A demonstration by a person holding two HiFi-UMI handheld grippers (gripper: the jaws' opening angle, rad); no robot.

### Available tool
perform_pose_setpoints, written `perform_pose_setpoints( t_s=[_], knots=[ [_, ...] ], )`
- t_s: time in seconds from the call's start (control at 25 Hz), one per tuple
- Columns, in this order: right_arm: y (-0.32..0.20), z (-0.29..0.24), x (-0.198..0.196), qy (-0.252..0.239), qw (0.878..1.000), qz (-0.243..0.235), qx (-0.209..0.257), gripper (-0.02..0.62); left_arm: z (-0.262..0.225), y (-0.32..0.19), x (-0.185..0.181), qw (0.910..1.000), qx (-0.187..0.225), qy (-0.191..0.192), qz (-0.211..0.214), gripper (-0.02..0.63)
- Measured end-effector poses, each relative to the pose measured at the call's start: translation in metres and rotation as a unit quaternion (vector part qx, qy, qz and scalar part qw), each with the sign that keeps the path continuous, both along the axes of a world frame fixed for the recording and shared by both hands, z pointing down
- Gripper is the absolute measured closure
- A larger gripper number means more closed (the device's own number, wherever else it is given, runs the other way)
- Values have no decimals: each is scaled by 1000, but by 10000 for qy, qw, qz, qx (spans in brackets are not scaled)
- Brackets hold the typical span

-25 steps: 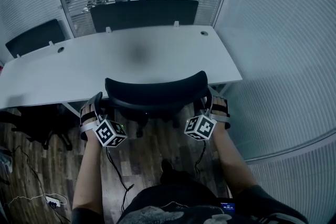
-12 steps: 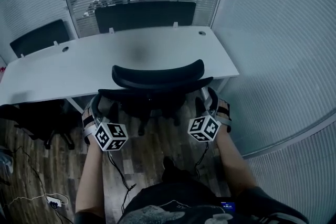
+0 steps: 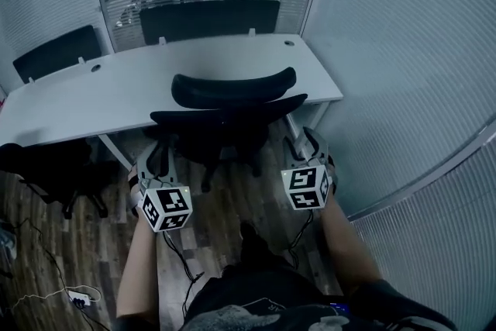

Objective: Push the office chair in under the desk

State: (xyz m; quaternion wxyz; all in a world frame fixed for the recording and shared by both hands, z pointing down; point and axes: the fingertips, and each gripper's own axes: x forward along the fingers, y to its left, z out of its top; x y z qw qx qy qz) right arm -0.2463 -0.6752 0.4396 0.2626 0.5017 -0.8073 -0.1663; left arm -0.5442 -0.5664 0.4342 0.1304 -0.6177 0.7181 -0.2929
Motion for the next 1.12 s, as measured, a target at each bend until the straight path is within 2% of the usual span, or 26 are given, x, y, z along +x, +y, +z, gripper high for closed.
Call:
perform_pose_setpoints(
  t_s=[0.12,0.32,0.6,0.76,0.88,1.12],
  knots=[
    [23,-2,8,-115,9997,218,-9,491,14,14,15,9986,-224,383,302,555],
    [46,0,15,-228,9996,152,-102,548,19,30,42,9967,-301,554,510,581],
    [70,-4,25,-660,9971,-112,-354,572,16,54,78,9935,-428,911,524,592],
    [84,-2,33,-551,9970,-388,-376,574,16,64,99,9932,-459,979,434,592],
    [102,3,51,-528,9964,-497,-441,574,19,78,123,9926,-498,1054,341,592],
    [142,5,94,-853,9903,-836,-704,574,17,116,170,9926,-485,1108,137,592]
  ],
)
